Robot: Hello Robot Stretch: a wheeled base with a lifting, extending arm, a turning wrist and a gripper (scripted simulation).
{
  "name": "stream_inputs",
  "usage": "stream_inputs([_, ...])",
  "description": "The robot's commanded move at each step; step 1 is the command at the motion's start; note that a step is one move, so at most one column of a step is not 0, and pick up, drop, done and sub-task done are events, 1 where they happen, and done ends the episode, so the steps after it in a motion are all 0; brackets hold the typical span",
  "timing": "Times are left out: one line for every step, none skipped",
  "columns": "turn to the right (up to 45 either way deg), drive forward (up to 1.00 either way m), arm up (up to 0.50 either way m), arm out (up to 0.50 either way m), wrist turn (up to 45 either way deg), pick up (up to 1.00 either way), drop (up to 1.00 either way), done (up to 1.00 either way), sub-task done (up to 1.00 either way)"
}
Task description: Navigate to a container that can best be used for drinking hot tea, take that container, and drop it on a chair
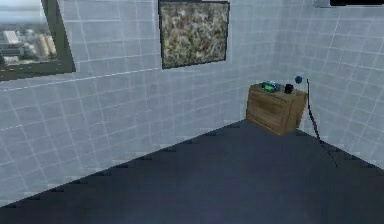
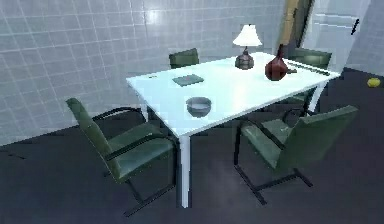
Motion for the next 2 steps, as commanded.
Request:
stream_inputs([21.0, 0.0, 0.0, 0.0, 0.0, 0.0, 0.0, 0.0, 0.0])
stream_inputs([0.0, 1.0, 0.0, 0.0, 0.0, 0.0, 0.0, 0.0, 0.0])
